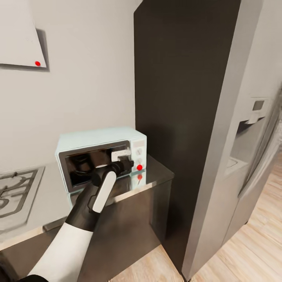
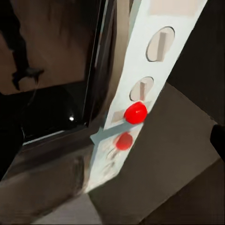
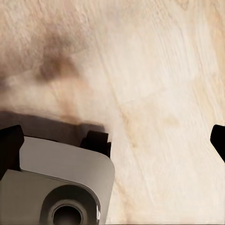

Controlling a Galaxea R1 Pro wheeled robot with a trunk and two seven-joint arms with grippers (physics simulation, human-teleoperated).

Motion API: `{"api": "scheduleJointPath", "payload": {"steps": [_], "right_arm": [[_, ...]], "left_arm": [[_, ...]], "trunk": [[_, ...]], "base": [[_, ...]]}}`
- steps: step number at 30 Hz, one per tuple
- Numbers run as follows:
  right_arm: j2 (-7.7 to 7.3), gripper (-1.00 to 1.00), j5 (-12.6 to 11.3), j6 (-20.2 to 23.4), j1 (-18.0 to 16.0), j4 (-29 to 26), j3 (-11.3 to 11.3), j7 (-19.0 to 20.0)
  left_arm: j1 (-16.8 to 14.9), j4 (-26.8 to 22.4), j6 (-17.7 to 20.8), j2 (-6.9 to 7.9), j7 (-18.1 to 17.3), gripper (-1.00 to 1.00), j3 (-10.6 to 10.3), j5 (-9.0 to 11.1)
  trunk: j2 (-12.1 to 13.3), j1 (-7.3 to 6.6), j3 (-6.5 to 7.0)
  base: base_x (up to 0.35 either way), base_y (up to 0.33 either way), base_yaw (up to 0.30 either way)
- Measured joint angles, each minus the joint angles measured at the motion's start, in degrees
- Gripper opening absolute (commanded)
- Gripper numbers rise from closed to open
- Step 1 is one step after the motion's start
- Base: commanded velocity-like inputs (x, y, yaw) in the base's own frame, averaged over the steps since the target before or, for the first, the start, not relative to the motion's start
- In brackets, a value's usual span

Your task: In the kitchen, take the popcorn bag from the countertop, put it into the microwave, and heat it until the popcorn is cooked so the cooked popcorn ends up inside the bag.

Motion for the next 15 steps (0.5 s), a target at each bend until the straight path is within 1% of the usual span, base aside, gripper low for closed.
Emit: {"api": "scheduleJointPath", "payload": {"steps": [1, 2, 3, 4, 5, 6, 7, 8, 9, 10, 11, 12, 13, 15], "right_arm": [[0.00, 1.00, 0.0, 0.0, 0.0, 0.0, 0.0, 0.0], [0.00, 1.00, 0.0, 0.0, 0.0, 0.0, 0.0, 0.0], [0.00, 1.00, 0.0, 0.0, 0.0, 0.0, 0.0, 0.0], [0.00, 1.00, 0.0, 0.0, 0.0, 0.0, 0.0, 0.0], [0.00, 1.00, 0.0, 0.0, 0.0, 0.0, 0.0, 0.0], [0.01, 1.00, 0.0, 0.0, 0.0, 0.0, 0.0, 0.0], [0.01, 1.00, 0.0, 0.0, 0.0, 0.1, 0.1, 0.0], [0.05, 1.00, 0.0, 0.0, 0.0, 0.1, 0.1, 0.0], [0.03, 1.00, 0.0, 0.0, 0.0, 0.1, 0.1, 0.0], [0.02, 1.00, 0.0, -0.1, 0.0, 0.1, 0.0, 0.0], [0.01, 1.00, 0.0, -0.1, 0.0, 0.1, 0.0, 0.0], [0.01, 1.00, 0.0, -0.2, 0.0, 0.1, 0.0, 0.0], [0.01, 1.00, 0.0, -0.2, 0.0, 0.1, 0.0, 0.0], [0.01, 1.00, 0.0, -0.3, 0.0, 0.0, 0.0, 0.0]], "left_arm": [[0.0, 0.1, 0.0, 0.00, 0.0, 1.00, 0.0, 1.6], [0.0, 0.3, 0.0, 0.00, 0.0, 1.00, -0.1, 3.8], [0.0, 0.6, 0.0, 0.01, 0.0, 1.00, -0.1, 5.3], [0.0, 1.5, 0.0, 0.05, 0.0, 1.00, -0.1, 7.4], [0.0, 2.5, 0.0, 0.07, 0.0, 1.00, -0.1, 8.5], [0.0, 6.5, -0.1, 0.05, -0.2, 1.00, -0.1, 11.5], [0.0, 11.1, -1.1, -0.02, -0.4, 1.00, -0.1, 14.2], [0.0, 17.5, -3.8, -0.36, -0.8, 1.00, -0.1, 17.4], [0.0, 24.9, -8.7, -0.41, -1.6, 1.00, -0.4, 20.6], [0.0, 32.4, -14.8, -0.41, -3.6, 1.00, -1.3, 23.0], [0.0, 39.3, -19.7, -0.41, -6.9, 1.00, -2.5, 24.4], [0.0, 44.7, -22.0, -0.41, -9.9, 1.00, -3.3, 24.9], [0.0, 51.4, -24.0, -0.41, -14.3, 1.00, -3.9, 25.3], [0.0, 59.9, -25.5, -0.41, -20.1, 1.00, -4.3, 25.5]], "trunk": [[0.0, 0.00, 0.00], [0.0, 0.00, 0.00], [0.0, 0.00, 0.00], [0.0, 0.00, 0.00], [0.0, 0.00, 0.00], [0.0, 0.01, -0.01], [0.0, 0.01, -0.01], [0.0, 0.01, -0.01], [0.0, 0.01, -0.01], [0.0, 0.01, -0.01], [0.0, 0.01, -0.01], [0.0, 0.01, -0.02], [0.0, 0.00, -0.01], [0.0, 0.01, -0.01]], "base": [[-0.341, 0.000, 0.000], [-0.343, 0.000, 0.000], [-0.343, 0.000, 0.000], [-0.344, 0.000, 0.000], [-0.344, 0.000, 0.000], [-0.344, 0.000, 0.000], [-0.344, 0.000, 0.000], [-0.344, 0.000, 0.000], [-0.344, 0.000, 0.000], [-0.344, 0.000, 0.000], [-0.344, 0.000, 0.000], [-0.344, 0.000, 0.000], [-0.344, 0.000, 0.000], [-0.344, 0.000, 0.000]]}}
